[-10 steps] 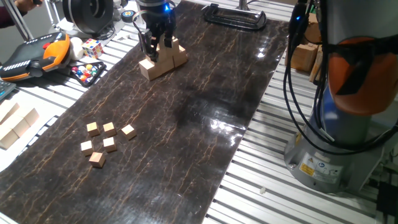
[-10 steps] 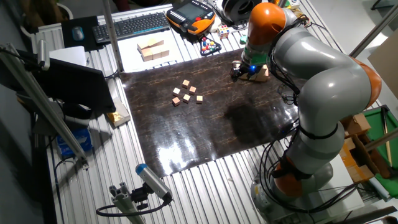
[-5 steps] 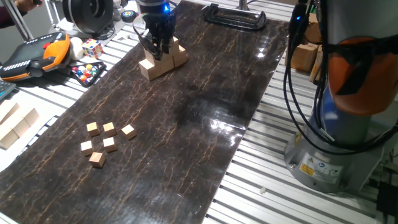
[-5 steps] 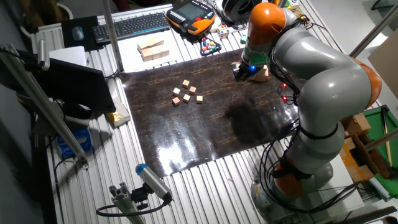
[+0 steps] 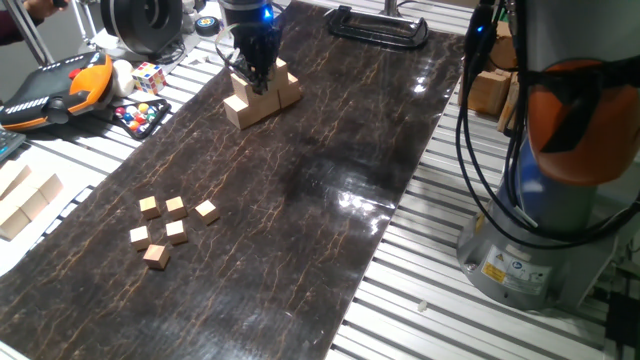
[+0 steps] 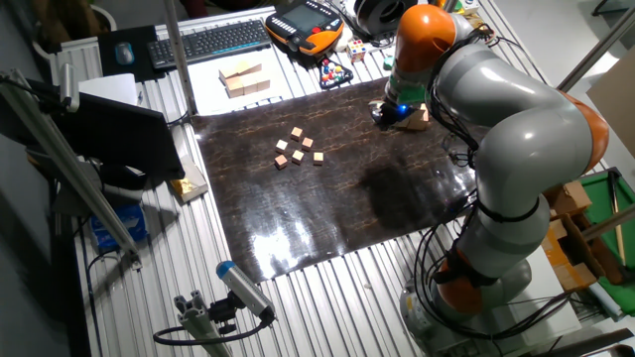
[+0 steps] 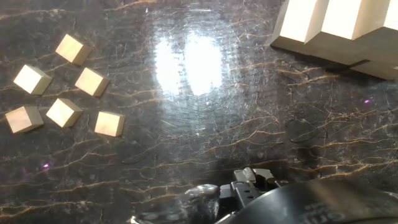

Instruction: Stack the blocks into a pyramid shape

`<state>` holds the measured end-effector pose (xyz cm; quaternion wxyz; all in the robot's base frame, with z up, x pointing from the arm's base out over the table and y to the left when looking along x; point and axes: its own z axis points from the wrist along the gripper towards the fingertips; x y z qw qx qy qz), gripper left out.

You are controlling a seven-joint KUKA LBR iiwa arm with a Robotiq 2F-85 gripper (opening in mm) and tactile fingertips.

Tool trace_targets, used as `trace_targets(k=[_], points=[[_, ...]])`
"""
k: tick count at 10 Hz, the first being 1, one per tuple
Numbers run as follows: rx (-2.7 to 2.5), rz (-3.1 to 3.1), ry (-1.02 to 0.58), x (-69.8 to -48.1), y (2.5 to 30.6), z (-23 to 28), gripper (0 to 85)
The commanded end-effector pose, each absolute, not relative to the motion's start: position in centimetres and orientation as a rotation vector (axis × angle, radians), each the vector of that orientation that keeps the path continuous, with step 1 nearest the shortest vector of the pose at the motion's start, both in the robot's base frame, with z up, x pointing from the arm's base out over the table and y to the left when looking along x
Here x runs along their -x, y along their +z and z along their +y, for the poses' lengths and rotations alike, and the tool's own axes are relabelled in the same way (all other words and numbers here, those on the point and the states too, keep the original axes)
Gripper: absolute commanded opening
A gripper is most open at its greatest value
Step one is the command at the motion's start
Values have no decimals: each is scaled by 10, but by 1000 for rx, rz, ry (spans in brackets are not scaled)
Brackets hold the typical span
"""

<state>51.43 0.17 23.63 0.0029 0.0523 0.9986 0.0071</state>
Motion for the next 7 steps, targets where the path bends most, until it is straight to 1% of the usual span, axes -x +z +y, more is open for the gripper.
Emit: trace_targets(k=[1, 4, 7], points=[[-165, 3131, 22, -514, 236, 2, 7], [-186, 3126, 23, -516, 229, 7, 7], [-193, 3119, 30, -523, 220, 8, 7]])
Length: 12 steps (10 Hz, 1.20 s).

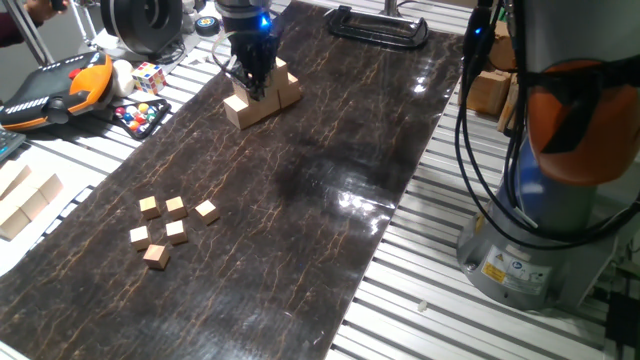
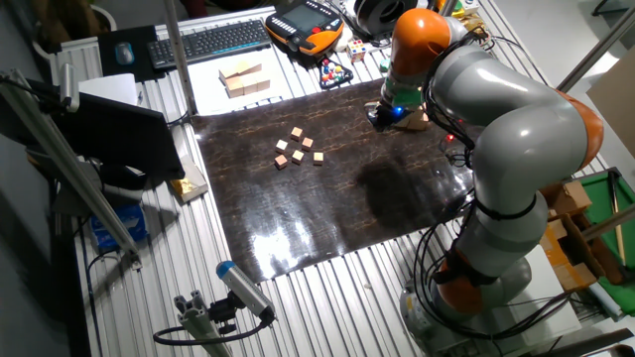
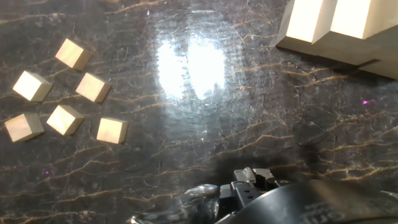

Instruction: Stack the blocks into a pyramid shape

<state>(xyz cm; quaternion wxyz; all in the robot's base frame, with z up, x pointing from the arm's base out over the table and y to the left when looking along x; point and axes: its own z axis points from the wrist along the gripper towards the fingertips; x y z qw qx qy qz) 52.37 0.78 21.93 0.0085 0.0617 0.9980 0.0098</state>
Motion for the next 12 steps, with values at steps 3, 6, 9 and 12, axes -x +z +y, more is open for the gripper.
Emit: trace_targets(k=[3, 6, 9, 12], points=[[-202, 3108, 27, -531, 210, 9, 7], [-230, 3094, 2, -537, 201, 14, 7], [-248, 3086, -11, -541, 192, 18, 7], [-302, 3078, -28, -539, 185, 32, 7]])
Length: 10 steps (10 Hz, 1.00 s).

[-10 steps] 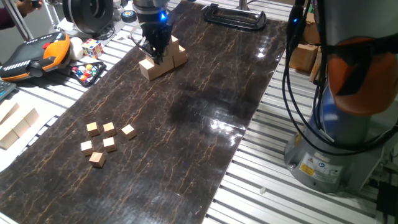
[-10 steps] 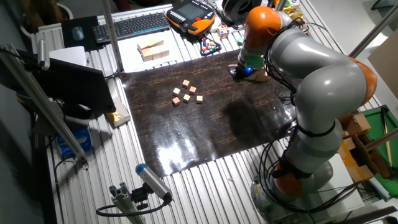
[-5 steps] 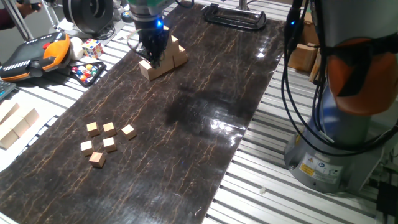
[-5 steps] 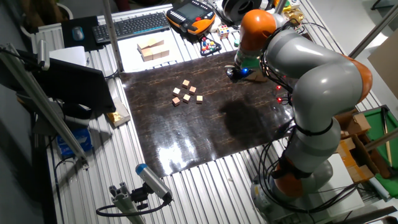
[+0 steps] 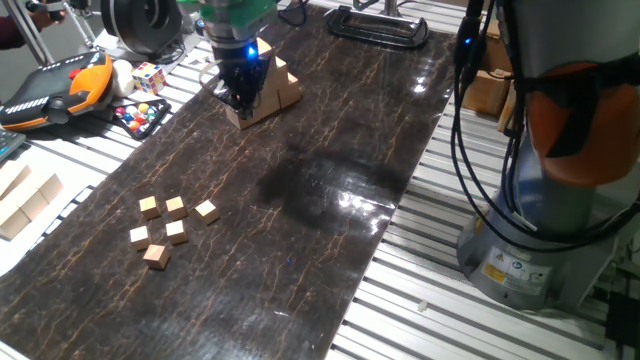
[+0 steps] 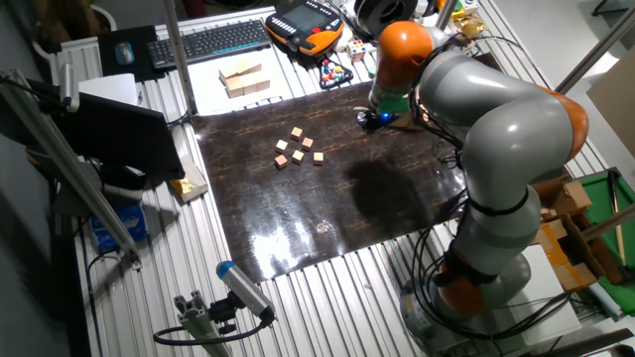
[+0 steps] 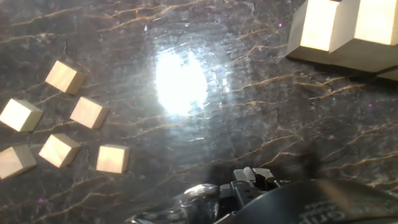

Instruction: Stack the blocks into a pyramid shape

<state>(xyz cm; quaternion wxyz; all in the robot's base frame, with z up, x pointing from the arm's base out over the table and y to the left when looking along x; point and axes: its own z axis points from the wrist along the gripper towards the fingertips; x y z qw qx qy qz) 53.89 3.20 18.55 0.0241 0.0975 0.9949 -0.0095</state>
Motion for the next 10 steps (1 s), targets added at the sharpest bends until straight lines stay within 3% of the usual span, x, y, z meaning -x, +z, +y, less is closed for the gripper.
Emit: trace_targets(k=[1, 4, 10], points=[[-313, 3079, -43, -538, 185, 37, 7], [-265, 3069, -142, -534, 181, 50, 7], [-364, 3058, -84, -533, 175, 61, 7]])
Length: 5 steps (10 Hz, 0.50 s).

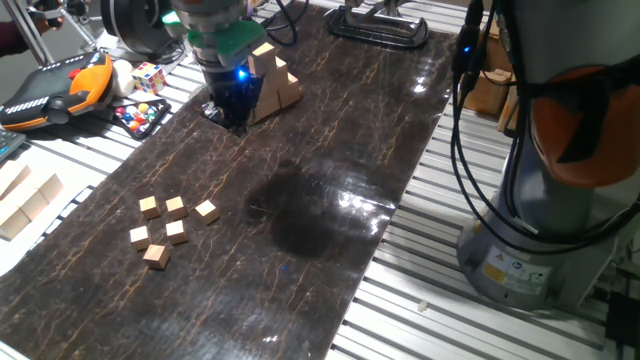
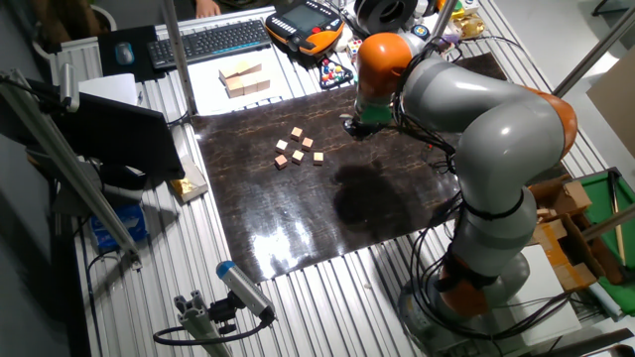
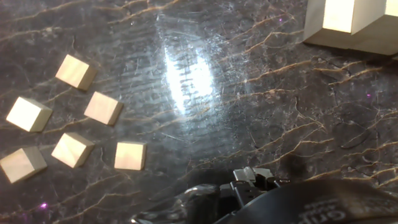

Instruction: Stack the blocks into a pyramid shape

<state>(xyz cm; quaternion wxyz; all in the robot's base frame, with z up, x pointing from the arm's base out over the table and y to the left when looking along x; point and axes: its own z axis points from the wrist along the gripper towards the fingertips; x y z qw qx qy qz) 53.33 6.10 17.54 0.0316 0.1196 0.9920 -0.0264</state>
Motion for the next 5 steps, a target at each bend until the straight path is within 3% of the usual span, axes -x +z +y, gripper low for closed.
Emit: trace_targets(k=[1, 5], points=[[-378, 3051, -82, -533, 177, 62, 7], [-448, 3062, -32, -538, 171, 68, 7]])
